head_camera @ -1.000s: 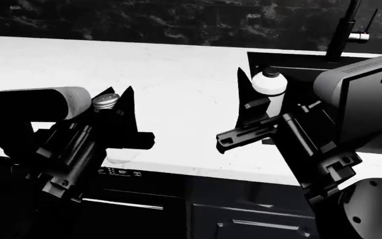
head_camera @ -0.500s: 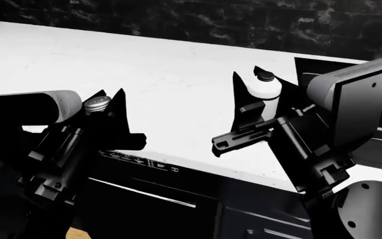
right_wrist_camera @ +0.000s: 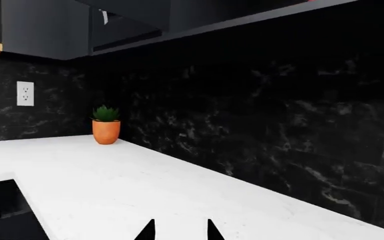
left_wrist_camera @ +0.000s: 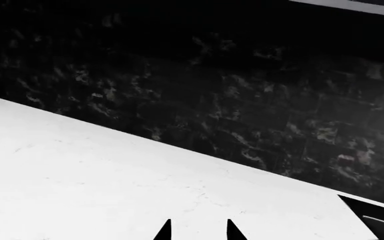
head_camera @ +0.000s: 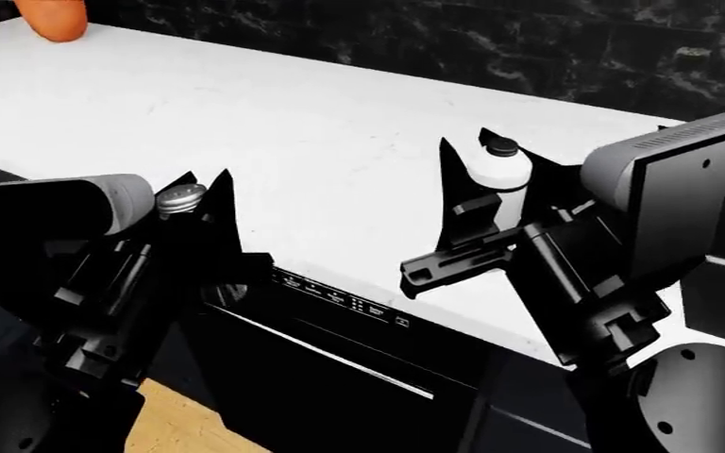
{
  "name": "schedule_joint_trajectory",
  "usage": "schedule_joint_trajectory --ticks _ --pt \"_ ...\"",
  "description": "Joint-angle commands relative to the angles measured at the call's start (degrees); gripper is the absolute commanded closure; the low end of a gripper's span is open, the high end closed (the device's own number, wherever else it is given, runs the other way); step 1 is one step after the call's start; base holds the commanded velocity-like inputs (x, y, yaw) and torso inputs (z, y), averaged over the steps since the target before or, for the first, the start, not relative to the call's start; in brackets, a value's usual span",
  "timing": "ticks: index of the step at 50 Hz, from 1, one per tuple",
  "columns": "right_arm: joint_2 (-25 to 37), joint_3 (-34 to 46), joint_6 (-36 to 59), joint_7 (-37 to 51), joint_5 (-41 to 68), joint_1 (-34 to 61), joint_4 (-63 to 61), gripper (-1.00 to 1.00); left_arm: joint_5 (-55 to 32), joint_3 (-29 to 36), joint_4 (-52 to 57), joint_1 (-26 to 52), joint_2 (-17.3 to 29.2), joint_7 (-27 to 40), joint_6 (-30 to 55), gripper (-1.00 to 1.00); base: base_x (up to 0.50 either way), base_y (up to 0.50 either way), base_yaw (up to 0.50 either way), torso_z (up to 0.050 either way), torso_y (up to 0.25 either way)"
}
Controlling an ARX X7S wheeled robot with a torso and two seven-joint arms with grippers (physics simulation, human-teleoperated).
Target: Pick and place the shaker into the drawer. Then close the cabinet.
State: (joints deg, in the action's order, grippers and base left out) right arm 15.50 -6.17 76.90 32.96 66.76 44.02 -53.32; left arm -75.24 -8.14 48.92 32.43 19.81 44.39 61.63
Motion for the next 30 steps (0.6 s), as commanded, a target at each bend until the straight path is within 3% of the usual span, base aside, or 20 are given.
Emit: schedule_joint_trajectory --ticks 1,17,30 --pt "0.6 -0.1 -1.5 0.5 -0.1 -0.6 -0.3 1.00 0.3 0.2 0.2 -0.6 0.3 0.0 -0.8 1.00 0.00 0.00 0.50 0.000 0.000" --pt "1.5 1.1 -2.7 1.2 0.1 -1.0 0.3 1.00 0.6 0.9 0.3 -0.9 0.8 -0.3 -1.5 1.00 0.00 0.00 0.50 0.000 0.001" --pt "1.8 1.8 -3.1 2.9 1.7 -0.5 1.4 1.00 0.3 1.0 0.3 -0.6 1.2 -0.2 -2.1 1.00 -0.26 0.43 0.00 0.000 0.001"
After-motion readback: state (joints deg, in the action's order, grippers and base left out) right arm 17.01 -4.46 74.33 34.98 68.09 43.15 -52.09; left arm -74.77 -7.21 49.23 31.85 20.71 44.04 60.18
